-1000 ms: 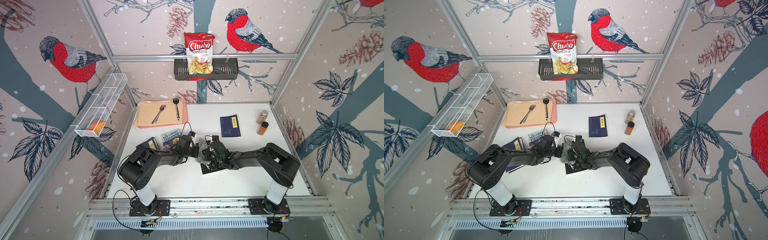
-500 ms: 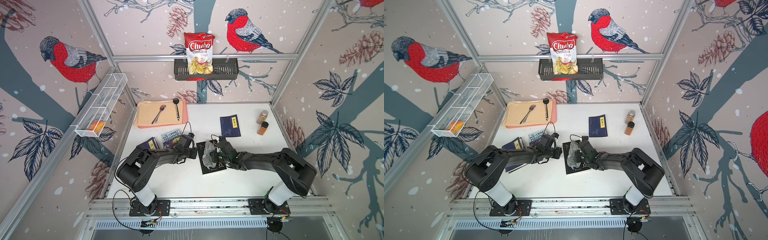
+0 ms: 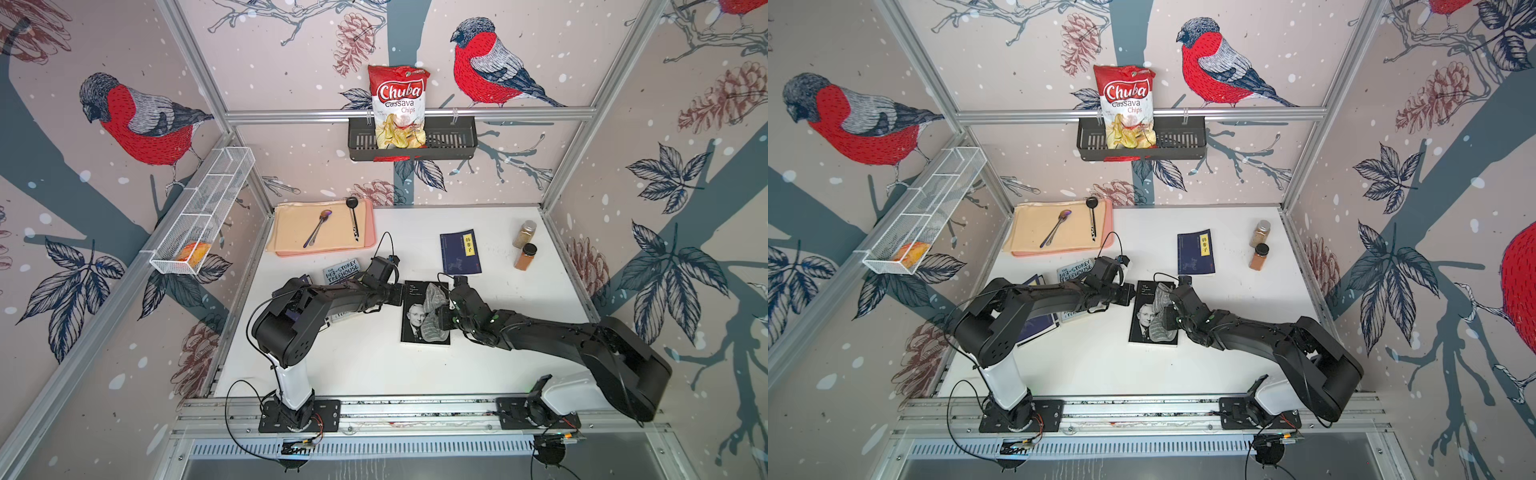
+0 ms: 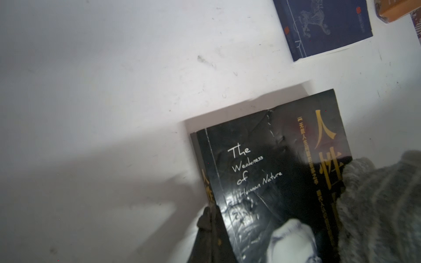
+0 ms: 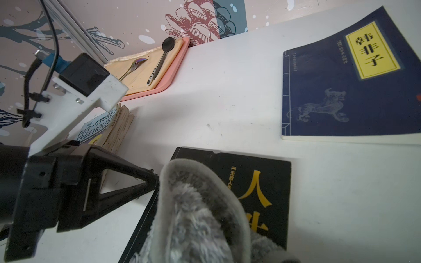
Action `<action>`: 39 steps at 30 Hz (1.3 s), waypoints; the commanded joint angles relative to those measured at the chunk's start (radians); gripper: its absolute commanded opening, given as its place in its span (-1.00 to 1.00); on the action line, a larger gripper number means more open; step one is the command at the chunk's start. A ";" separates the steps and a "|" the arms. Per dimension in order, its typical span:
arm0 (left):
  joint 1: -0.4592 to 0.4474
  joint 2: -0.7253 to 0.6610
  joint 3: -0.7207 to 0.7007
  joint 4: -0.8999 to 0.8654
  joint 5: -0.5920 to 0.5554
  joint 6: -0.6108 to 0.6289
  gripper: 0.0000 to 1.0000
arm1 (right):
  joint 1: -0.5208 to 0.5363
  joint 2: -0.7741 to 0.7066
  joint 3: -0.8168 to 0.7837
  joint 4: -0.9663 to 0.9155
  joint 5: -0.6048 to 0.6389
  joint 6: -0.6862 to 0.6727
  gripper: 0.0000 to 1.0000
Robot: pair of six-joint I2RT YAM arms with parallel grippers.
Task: Wipe the cover of the book
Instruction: Adjust the book at the center of the board, then wipe the dirt from the cover of the book.
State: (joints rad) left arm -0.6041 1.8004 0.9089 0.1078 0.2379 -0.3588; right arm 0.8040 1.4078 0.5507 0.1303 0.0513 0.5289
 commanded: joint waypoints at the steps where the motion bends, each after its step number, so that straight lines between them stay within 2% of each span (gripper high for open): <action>1: -0.017 -0.033 -0.006 -0.037 -0.017 0.018 -1.00 | -0.008 0.011 0.014 0.028 0.003 -0.015 -0.99; 5: -0.084 -0.133 -0.035 -0.121 -0.117 0.034 -1.00 | -0.009 0.069 0.073 0.031 0.001 -0.034 -0.99; 11: -0.148 -0.271 -0.183 -0.052 -0.075 -0.051 -1.00 | -0.010 0.166 0.157 0.042 -0.019 -0.057 -1.00; 16: -0.193 -0.327 -0.297 -0.010 -0.099 -0.119 -1.00 | -0.006 0.193 0.179 0.046 -0.033 -0.065 -1.00; 20: -0.210 -0.340 -0.353 0.059 -0.073 -0.143 -1.00 | 0.002 0.207 0.184 0.055 -0.042 -0.069 -1.00; 29: -0.242 -0.333 -0.325 0.084 -0.069 -0.141 -1.00 | 0.012 0.262 0.183 0.082 -0.052 -0.063 -1.00; 39: -0.271 -0.336 -0.366 0.103 -0.047 -0.170 -1.00 | 0.019 0.291 0.180 0.098 -0.068 -0.055 -1.00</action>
State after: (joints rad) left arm -0.8661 1.4612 0.5571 0.1799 0.1738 -0.5194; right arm 0.8158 1.6936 0.7330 0.2516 -0.0010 0.4709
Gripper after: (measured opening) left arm 0.050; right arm 0.118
